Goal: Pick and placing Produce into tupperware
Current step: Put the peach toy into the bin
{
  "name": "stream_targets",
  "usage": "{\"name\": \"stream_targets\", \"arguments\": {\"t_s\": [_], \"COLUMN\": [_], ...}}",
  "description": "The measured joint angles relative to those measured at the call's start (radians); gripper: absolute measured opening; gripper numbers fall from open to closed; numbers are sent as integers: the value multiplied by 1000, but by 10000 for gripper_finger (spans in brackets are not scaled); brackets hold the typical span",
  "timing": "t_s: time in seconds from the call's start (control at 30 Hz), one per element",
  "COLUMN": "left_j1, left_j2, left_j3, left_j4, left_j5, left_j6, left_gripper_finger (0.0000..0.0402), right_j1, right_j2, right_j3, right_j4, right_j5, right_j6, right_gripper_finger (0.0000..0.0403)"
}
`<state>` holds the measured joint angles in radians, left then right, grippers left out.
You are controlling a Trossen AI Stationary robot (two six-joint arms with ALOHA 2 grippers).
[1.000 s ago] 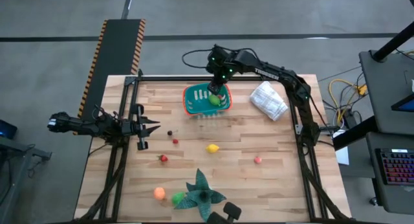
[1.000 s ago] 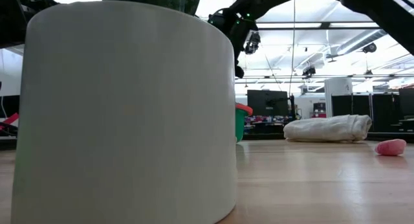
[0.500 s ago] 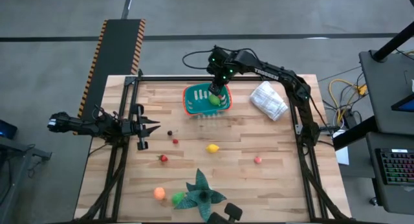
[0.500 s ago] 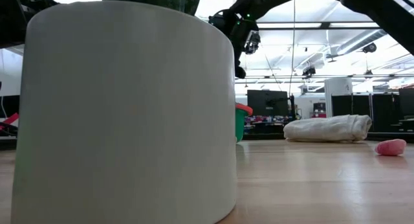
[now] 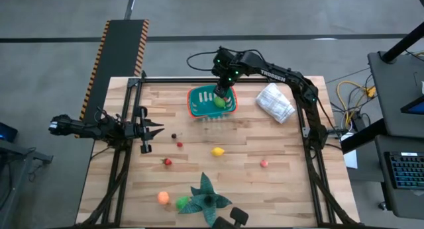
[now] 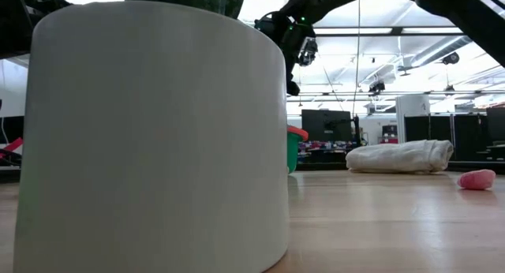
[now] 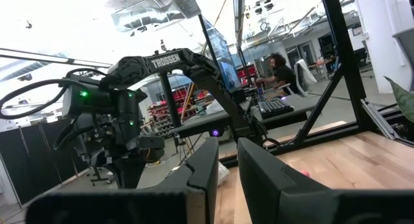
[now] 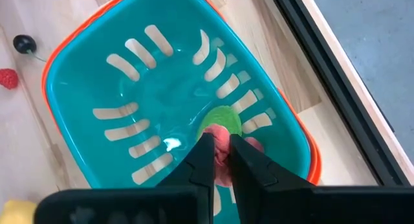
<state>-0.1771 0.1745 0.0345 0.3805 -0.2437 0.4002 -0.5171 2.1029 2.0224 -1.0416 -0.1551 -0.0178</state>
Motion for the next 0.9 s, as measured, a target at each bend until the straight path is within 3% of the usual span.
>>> {"name": "stream_targets", "arguments": {"t_s": [0.9], "left_j1": [0], "left_j2": [0], "left_j3": [0], "left_j4": [1], "left_j5": [0], "left_j6": [0], "left_gripper_finger": [46], "right_j1": [7], "right_j2": [8], "right_j3": [-81], "right_j4": [38], "right_j5": [52], "right_j6": [17], "right_gripper_finger": [24]}}
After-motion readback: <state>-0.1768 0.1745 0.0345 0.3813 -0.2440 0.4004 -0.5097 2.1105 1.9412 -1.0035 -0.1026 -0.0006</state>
